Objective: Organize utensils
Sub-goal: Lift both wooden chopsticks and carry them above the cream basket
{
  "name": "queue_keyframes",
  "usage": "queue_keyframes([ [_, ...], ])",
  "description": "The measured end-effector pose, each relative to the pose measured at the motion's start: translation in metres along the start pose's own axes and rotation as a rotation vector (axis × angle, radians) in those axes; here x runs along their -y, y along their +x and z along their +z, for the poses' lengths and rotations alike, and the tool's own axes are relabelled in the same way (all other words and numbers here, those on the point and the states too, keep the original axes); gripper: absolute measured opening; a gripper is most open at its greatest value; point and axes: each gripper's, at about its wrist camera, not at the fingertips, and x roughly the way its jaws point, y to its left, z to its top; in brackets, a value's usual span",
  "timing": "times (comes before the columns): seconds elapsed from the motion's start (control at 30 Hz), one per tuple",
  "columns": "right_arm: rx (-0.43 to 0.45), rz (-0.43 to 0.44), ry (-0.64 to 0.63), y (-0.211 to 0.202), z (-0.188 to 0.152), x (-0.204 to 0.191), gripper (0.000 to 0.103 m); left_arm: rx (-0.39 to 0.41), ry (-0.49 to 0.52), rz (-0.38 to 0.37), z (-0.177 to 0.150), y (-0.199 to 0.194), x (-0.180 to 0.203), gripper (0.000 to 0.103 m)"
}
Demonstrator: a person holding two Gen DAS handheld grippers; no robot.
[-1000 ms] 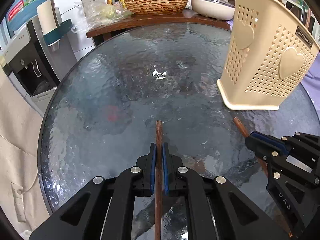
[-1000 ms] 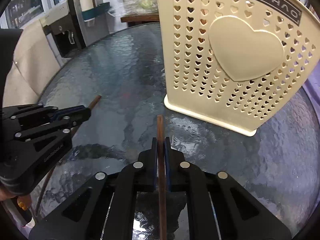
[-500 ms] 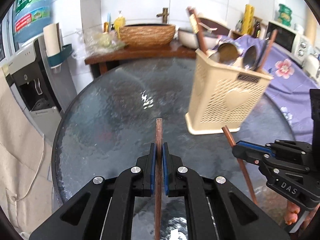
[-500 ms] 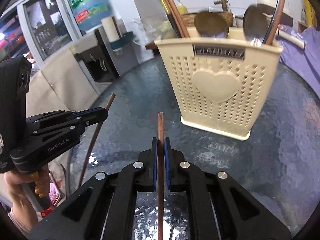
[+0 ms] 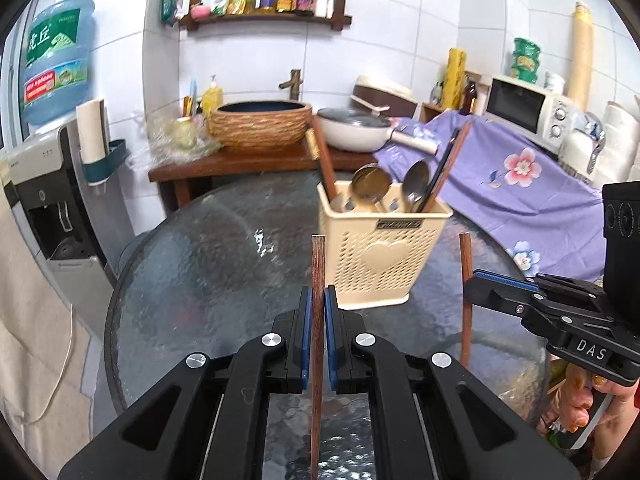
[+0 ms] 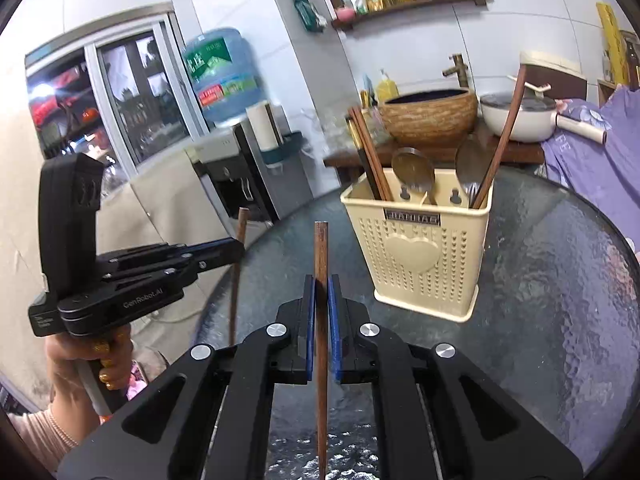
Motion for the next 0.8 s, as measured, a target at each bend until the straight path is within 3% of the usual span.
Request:
queue_keyframes([
  [0.5,0.088,-0.008,-0.056,-0.017,0.045,-0.008,0.007,0.079,0.039,-0.027,0.030,-0.021,0.023,0.006],
  [0.8,0.134,-0.026,-0.066,-0.030,0.088,-0.001,0.007,0.104,0.009,-0.102,0.073,-0.033,0.021,0.006],
])
